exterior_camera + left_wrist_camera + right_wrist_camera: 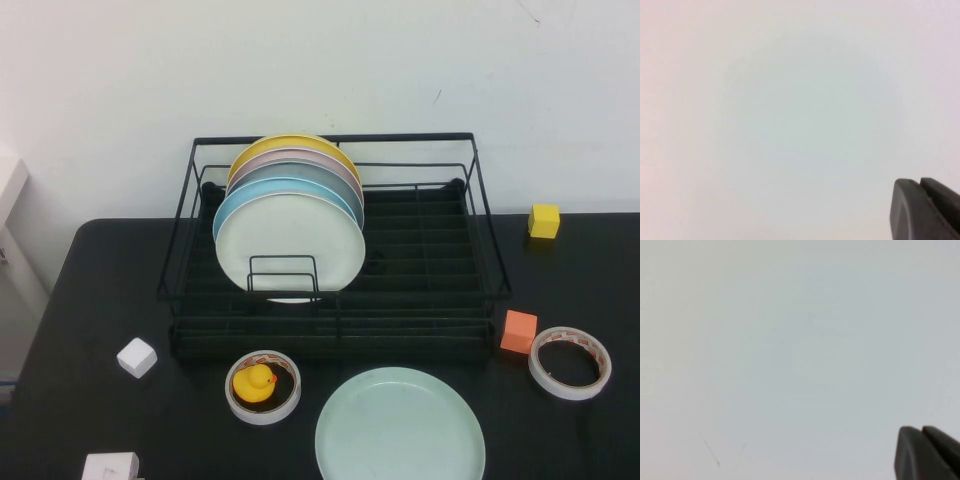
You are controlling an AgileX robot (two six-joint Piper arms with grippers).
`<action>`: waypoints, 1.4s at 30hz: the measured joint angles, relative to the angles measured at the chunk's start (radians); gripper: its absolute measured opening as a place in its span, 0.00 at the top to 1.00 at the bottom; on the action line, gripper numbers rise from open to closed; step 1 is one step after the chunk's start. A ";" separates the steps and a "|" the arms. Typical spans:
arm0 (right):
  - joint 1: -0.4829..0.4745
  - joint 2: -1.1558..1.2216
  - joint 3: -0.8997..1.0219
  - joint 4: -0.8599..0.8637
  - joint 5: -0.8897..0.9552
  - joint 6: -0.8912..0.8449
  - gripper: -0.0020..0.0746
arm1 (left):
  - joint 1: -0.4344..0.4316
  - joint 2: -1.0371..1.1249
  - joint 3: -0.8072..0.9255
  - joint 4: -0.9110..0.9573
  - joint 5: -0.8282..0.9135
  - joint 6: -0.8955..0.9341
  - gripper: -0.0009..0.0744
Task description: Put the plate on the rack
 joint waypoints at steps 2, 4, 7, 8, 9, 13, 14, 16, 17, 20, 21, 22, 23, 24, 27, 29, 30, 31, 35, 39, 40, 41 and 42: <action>0.000 0.000 0.000 0.004 0.009 -0.002 0.98 | 0.000 0.000 0.000 -0.011 -0.001 -0.125 0.99; 0.000 0.000 0.000 0.004 0.011 -0.002 0.98 | 0.000 0.000 0.000 0.007 0.011 -0.213 0.99; 0.000 0.000 -0.014 0.006 0.090 -0.008 0.98 | 0.000 0.000 -0.034 0.026 0.200 -0.275 0.99; 0.000 0.000 -0.034 0.006 0.160 -0.008 0.98 | 0.000 0.000 -0.073 0.026 0.318 -0.286 0.99; 0.000 0.000 -0.064 0.003 0.239 -0.008 0.98 | 0.000 0.000 -0.110 0.026 0.412 -0.292 0.99; 0.000 0.029 -0.206 -0.009 0.508 -0.008 0.98 | 0.000 0.075 -0.299 0.062 0.766 -0.299 0.99; 0.000 0.056 -0.242 -0.011 0.563 -0.008 0.98 | 0.000 0.108 -0.336 0.075 0.828 -0.299 0.99; 0.000 0.126 -0.302 -0.003 0.663 -0.009 0.98 | 0.000 0.175 -0.387 0.101 0.910 -0.301 0.99; 0.000 0.169 -0.333 0.011 0.722 -0.009 0.98 | 0.000 0.214 -0.407 0.113 0.940 -0.301 0.99; 0.000 0.310 -0.409 0.085 0.883 -0.021 0.98 | 0.000 0.311 -0.427 0.129 0.962 -0.301 0.99; 0.000 0.367 -0.430 0.117 0.928 -0.045 0.98 | 0.000 0.341 -0.427 0.129 0.958 -0.301 0.99; 0.000 0.413 -0.447 0.145 0.964 -0.077 0.98 | 0.000 0.367 -0.427 0.125 0.951 -0.303 0.99; 0.000 0.470 -0.461 0.185 0.987 -0.133 0.98 | 0.000 0.391 -0.425 0.114 0.941 -0.311 0.99; 0.000 0.527 -0.470 0.232 1.006 -0.201 0.98 | 0.000 0.410 -0.420 0.100 0.932 -0.318 0.99; 0.000 0.687 -0.480 0.426 1.041 -0.395 0.98 | 0.000 0.458 -0.393 0.020 0.896 -0.327 0.99; 0.000 0.789 -0.480 0.550 1.074 -0.504 0.98 | 0.000 0.482 -0.371 -0.043 0.875 -0.327 0.99; 0.000 0.848 -0.480 0.620 1.093 -0.551 0.98 | 0.000 0.490 -0.365 -0.067 0.873 -0.327 0.99; 0.000 0.897 -0.480 0.678 1.109 -0.588 0.98 | 0.000 0.494 -0.362 -0.090 0.866 -0.327 0.99; 0.007 1.118 -0.480 0.994 1.129 -0.836 0.98 | 0.000 0.497 -0.360 -0.111 0.852 -0.324 0.99; 0.084 1.277 -0.484 1.295 1.039 -1.108 0.98 | 0.000 0.497 -0.360 -0.117 0.844 -0.321 0.99; 0.116 1.308 -0.486 1.336 1.008 -1.149 0.98 | 0.000 0.497 -0.360 -0.118 0.839 -0.321 0.99; 0.149 1.347 -0.488 1.373 0.962 -1.191 0.98 | 0.000 0.497 -0.360 -0.118 0.837 -0.321 0.99; 0.182 1.387 -0.491 1.400 0.928 -1.221 0.98 | 0.000 0.497 -0.360 -0.118 0.832 -0.321 0.99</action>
